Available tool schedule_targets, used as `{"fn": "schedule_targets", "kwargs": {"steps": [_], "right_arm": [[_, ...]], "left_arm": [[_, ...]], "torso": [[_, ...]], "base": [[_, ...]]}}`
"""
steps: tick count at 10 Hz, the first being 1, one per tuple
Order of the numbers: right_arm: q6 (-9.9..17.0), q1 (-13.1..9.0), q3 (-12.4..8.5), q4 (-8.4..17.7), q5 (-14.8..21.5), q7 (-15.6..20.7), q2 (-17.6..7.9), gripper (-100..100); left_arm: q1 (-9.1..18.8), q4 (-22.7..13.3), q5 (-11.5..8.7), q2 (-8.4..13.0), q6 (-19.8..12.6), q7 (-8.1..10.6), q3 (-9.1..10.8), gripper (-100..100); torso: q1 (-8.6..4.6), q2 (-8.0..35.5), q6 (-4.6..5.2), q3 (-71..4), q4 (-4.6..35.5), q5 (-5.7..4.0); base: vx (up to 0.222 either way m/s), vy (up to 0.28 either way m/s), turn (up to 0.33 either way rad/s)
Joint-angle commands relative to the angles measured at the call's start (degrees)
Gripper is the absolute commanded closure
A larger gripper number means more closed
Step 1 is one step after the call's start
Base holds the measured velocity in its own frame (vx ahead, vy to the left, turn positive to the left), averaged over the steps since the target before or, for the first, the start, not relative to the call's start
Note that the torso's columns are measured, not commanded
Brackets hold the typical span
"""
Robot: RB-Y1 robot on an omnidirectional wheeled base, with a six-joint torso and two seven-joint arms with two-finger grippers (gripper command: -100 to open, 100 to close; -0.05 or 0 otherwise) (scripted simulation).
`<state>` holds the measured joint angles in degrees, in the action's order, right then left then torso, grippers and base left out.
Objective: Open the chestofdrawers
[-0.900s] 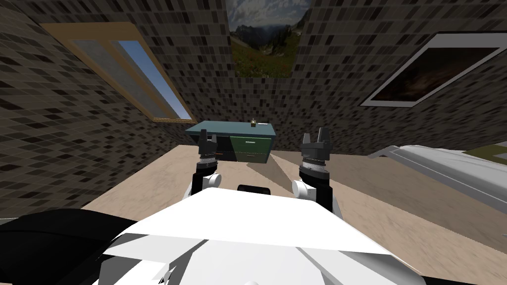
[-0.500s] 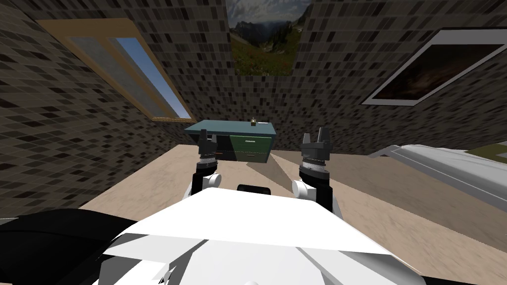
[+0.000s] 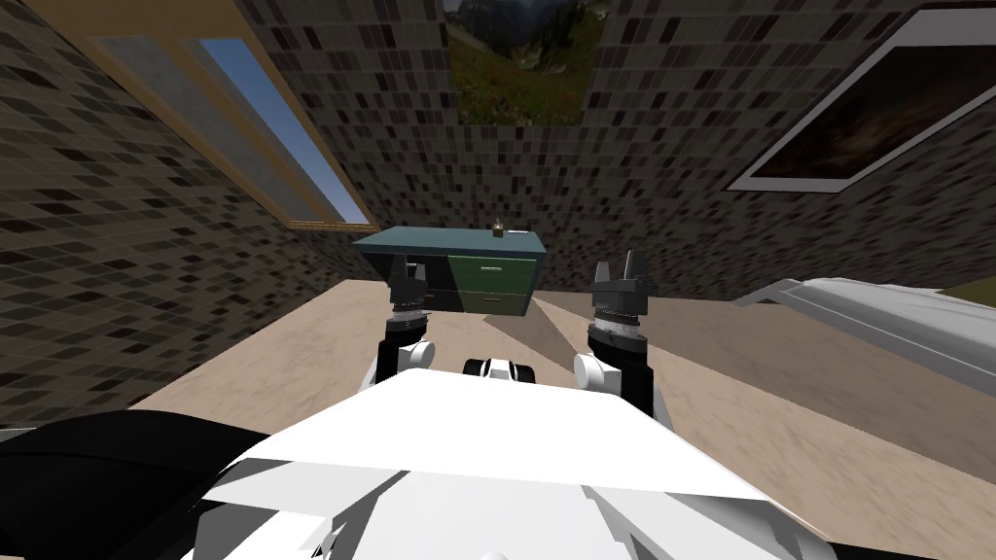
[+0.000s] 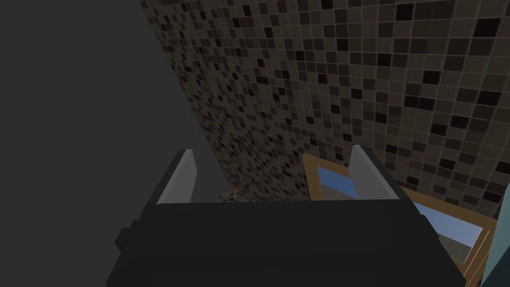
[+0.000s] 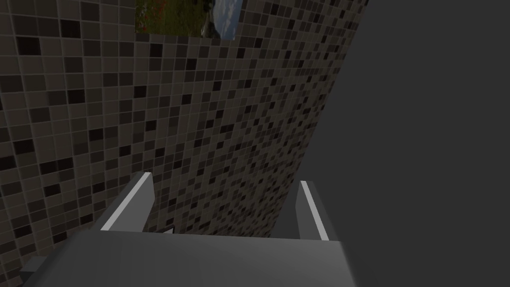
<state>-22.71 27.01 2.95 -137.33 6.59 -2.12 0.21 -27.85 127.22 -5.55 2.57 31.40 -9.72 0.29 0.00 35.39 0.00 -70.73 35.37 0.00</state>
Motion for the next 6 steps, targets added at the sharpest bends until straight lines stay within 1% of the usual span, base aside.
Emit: {"fn": "schedule_targets", "kwargs": {"steps": [1, 2, 3, 6], "right_arm": [[0.00, 0.00, 0.00, 0.00, 0.00, 0.00, 0.00, 0], [0.00, 0.01, 0.00, 0.02, 0.00, 0.00, 0.00, 0], [0.00, 0.02, 0.00, 0.02, 0.00, 0.00, 0.00, 0], [0.00, 0.02, 0.00, 0.02, 0.00, 0.00, 0.00, 0]], "left_arm": [[0.42, -1.52, 0.16, 1.80, 0.09, 0.00, 0.00, -100], [0.98, -3.56, 0.36, 3.11, 0.20, 0.01, 0.00, -100], [1.32, -4.76, 0.49, 3.62, 0.26, 0.02, 0.00, -100], [2.43, -8.79, 0.89, 4.66, 0.46, 0.04, 0.01, -100]], "torso": [[0.00, 4.23, 0.00, -8.46, 4.23, 0.00], [0.00, 6.07, 0.01, -12.46, 6.10, 0.00], [-0.01, 6.44, 0.00, -13.67, 6.61, 0.00], [-0.03, 6.90, 0.00, -13.84, 6.91, -0.01]], "base": [[0.036, -0.006, -0.015], [0.098, -0.009, -0.037], [0.129, -0.002, -0.029], [0.113, -0.011, -0.020]]}}
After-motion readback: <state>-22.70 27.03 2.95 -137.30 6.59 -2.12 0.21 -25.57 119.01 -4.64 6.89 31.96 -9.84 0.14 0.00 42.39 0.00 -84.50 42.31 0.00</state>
